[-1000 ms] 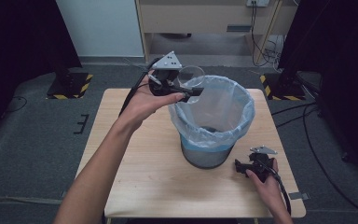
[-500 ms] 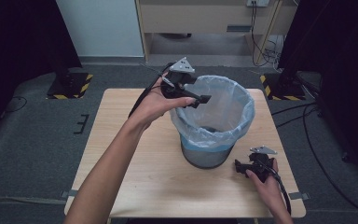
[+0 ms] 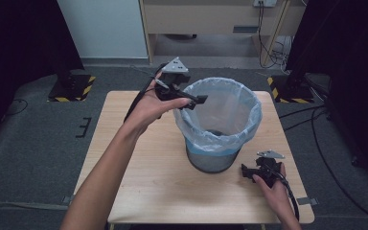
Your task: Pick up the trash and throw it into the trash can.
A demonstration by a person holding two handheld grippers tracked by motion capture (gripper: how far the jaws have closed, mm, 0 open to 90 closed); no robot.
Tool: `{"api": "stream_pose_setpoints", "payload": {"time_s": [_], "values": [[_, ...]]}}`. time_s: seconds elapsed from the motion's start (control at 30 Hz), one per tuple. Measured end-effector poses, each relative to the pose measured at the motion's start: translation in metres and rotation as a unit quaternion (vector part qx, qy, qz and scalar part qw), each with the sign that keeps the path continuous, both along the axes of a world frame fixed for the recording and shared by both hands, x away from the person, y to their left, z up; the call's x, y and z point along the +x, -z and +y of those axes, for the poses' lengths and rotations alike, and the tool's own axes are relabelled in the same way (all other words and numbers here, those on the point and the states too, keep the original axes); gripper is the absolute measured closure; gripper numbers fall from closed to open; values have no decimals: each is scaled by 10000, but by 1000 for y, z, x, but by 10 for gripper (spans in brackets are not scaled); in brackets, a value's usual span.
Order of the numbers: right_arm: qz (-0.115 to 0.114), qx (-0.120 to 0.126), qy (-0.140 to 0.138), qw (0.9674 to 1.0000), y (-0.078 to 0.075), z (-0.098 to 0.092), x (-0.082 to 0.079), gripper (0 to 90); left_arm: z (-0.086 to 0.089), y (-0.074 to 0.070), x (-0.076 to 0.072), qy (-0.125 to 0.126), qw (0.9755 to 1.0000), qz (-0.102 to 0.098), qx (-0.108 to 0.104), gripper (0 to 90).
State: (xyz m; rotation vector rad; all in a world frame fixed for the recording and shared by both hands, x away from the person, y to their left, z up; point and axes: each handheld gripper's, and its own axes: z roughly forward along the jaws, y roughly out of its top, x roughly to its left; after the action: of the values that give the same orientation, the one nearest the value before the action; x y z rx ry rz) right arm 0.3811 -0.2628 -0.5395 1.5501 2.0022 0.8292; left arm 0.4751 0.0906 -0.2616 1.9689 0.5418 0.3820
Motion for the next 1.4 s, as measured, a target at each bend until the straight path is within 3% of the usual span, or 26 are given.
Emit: {"api": "stream_pose_setpoints", "payload": {"time_s": [0.33, 0.43, 0.57, 0.7, 0.87, 1.0, 1.13, 1.4], "values": [[-5, 14, 0, 10000, 0, 0, 0, 6, 53, 5, 3, -592, 9982, -75, -98, 57], [-3, 6, -10, 10000, 0, 0, 0, 6, 69, 14, 2, -762, 9971, -17, -83, 53], [-5, 16, 8, 10000, 0, 1, 0, 6, 90, 28, 3, -924, 9954, 80, -217, 57], [-6, 17, 9, 10000, 0, 1, 0, 6, 107, 44, 5, -1039, 9943, 222, -120, 55], [-1, 17, 17, 10000, 0, 1, 0, 6, 118, 63, 5, -1187, 9922, 366, -103, 49], [6, 4, 10, 10000, 0, 1, -1, 6, 120, 79, 6, -1222, 9915, 448, 34, 43], [9, -4, 0, 10000, 0, 1, -1, 6, 119, 95, 6, -1218, 9911, 481, 229, 31], [10, -11, 14, 10000, 0, 2, -1, 6, 122, 134, 9, -1316, 9863, 728, 681, 31]]}}
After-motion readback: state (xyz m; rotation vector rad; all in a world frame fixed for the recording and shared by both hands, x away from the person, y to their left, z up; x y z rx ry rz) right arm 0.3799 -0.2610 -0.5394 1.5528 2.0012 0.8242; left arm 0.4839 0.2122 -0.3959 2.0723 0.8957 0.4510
